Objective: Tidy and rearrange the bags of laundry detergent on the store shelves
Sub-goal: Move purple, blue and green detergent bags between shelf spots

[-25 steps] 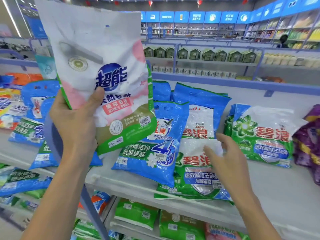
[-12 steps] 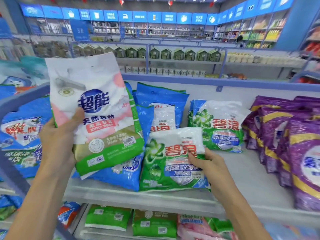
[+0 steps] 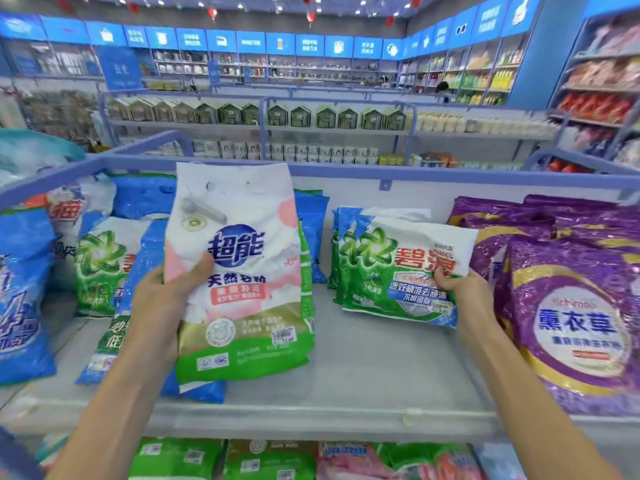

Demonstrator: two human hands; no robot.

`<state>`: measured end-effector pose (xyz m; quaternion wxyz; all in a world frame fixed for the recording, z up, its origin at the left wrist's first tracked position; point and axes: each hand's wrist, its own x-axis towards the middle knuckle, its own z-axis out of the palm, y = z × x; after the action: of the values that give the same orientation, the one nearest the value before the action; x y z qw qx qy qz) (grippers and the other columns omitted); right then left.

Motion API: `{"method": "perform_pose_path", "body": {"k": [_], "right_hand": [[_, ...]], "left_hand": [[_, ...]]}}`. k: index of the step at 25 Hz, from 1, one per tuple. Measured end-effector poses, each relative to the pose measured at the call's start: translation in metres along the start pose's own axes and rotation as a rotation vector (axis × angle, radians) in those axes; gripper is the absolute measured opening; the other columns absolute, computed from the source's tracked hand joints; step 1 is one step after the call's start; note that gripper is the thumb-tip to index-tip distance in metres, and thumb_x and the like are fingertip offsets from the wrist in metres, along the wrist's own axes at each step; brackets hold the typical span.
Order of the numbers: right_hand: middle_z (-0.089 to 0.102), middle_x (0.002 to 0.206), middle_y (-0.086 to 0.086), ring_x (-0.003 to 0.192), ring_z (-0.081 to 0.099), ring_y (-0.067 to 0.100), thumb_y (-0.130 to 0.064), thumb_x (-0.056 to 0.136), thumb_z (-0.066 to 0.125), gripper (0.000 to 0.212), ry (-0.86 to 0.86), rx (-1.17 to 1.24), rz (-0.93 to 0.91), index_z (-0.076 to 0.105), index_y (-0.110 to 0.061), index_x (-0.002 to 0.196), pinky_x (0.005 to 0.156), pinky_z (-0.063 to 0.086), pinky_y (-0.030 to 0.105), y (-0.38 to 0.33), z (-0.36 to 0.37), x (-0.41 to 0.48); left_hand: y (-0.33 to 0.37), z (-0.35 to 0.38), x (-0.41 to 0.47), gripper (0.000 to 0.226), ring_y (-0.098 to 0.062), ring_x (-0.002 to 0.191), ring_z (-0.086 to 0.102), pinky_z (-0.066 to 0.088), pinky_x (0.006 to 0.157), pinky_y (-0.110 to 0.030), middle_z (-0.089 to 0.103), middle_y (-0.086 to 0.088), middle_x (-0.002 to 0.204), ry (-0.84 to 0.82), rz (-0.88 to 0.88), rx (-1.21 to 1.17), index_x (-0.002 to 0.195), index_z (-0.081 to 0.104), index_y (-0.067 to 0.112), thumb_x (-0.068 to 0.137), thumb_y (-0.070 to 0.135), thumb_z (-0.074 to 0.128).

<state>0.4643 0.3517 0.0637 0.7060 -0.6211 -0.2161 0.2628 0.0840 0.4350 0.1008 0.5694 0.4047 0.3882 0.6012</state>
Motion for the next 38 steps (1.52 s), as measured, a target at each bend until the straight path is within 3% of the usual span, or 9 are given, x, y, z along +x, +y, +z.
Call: {"method": "perform_pose_path", "body": {"k": [7,14,19,22,25,28,33,35,38], "right_hand": [[0.074,0.1,0.002,0.08,0.07,0.013,0.002,0.091,0.067,0.022,-0.07,-0.144,-0.034,0.069,-0.012,0.107,0.061,0.055,0.021,0.015,0.012,0.004],[0.067,0.107,-0.004,0.098,0.067,0.019,-0.026,0.093,0.07,0.024,0.046,-0.522,-0.192,0.056,-0.02,0.112,0.086,0.057,0.047,0.024,0.003,-0.006],[0.063,0.112,0.001,0.101,0.064,0.021,-0.031,0.088,0.076,0.043,-0.035,-0.56,-0.05,0.049,-0.016,0.119,0.086,0.054,0.042,0.018,-0.011,-0.016],[0.059,0.121,0.002,0.111,0.059,0.023,-0.037,0.084,0.078,0.054,0.069,-0.764,-0.279,0.052,-0.014,0.126,0.095,0.051,0.043,0.009,-0.005,-0.043],[0.061,0.118,-0.014,0.103,0.062,0.005,-0.05,0.083,0.077,0.052,-0.327,-0.591,-0.224,0.057,-0.026,0.124,0.085,0.052,0.026,-0.007,0.031,-0.098],[0.059,0.128,-0.018,0.11,0.063,0.005,-0.071,0.059,0.081,0.091,-0.681,-0.573,0.057,0.047,-0.026,0.131,0.094,0.053,0.03,-0.003,0.073,-0.132],[0.08,0.085,-0.007,0.074,0.077,0.014,-0.012,0.064,0.094,0.053,-0.457,-0.262,0.181,0.065,-0.015,0.11,0.065,0.056,0.028,0.016,0.091,-0.127],[0.08,0.085,0.0,0.078,0.078,0.022,0.003,0.065,0.088,0.049,-0.418,-0.177,0.206,0.069,-0.015,0.106,0.074,0.061,0.04,0.019,0.087,-0.124],[0.08,0.092,0.011,0.083,0.077,0.034,0.015,0.063,0.082,0.057,-0.366,-0.045,0.248,0.068,-0.014,0.11,0.082,0.06,0.051,0.02,0.08,-0.121]], "left_hand": [[-0.019,0.021,-0.009,0.03,-0.03,0.077,0.078,0.064,0.062,-0.039,0.079,-0.015,0.096,-0.08,-0.064,0.092,0.111,0.071,0.006,0.084,0.016,0.078],[-0.036,0.033,-0.024,0.034,-0.033,0.087,0.077,0.064,0.072,-0.042,0.079,-0.015,0.102,-0.09,-0.177,0.045,0.115,0.071,0.007,0.083,0.018,0.078],[-0.036,0.032,-0.023,0.033,-0.033,0.086,0.077,0.064,0.073,-0.042,0.079,-0.014,0.1,-0.071,-0.156,0.08,0.115,0.07,0.01,0.085,0.02,0.078],[-0.04,0.033,-0.021,0.029,-0.029,0.082,0.078,0.063,0.069,-0.038,0.08,-0.011,0.098,-0.068,-0.167,0.116,0.115,0.07,0.015,0.087,0.022,0.076],[-0.041,0.036,-0.02,0.027,-0.028,0.081,0.078,0.064,0.066,-0.038,0.08,-0.01,0.096,-0.08,-0.17,0.12,0.115,0.068,0.016,0.09,0.021,0.074],[-0.042,0.041,-0.024,0.028,-0.029,0.087,0.077,0.064,0.072,-0.039,0.079,-0.011,0.1,-0.107,-0.176,0.138,0.119,0.067,0.012,0.093,0.025,0.069],[-0.048,0.03,-0.022,0.051,-0.016,0.105,0.071,0.052,0.095,-0.04,0.076,0.005,0.113,-0.304,-0.144,0.499,0.121,0.065,0.023,0.094,0.064,0.053],[-0.054,0.017,-0.02,0.041,-0.019,0.101,0.068,0.05,0.093,-0.039,0.074,0.002,0.104,-0.272,0.037,0.776,0.108,0.067,0.02,0.101,0.055,0.048],[-0.061,0.005,-0.025,0.028,-0.023,0.113,0.063,0.043,0.097,-0.028,0.07,-0.006,0.123,-0.219,0.291,1.007,0.129,0.063,0.014,0.102,0.02,0.056]]}}
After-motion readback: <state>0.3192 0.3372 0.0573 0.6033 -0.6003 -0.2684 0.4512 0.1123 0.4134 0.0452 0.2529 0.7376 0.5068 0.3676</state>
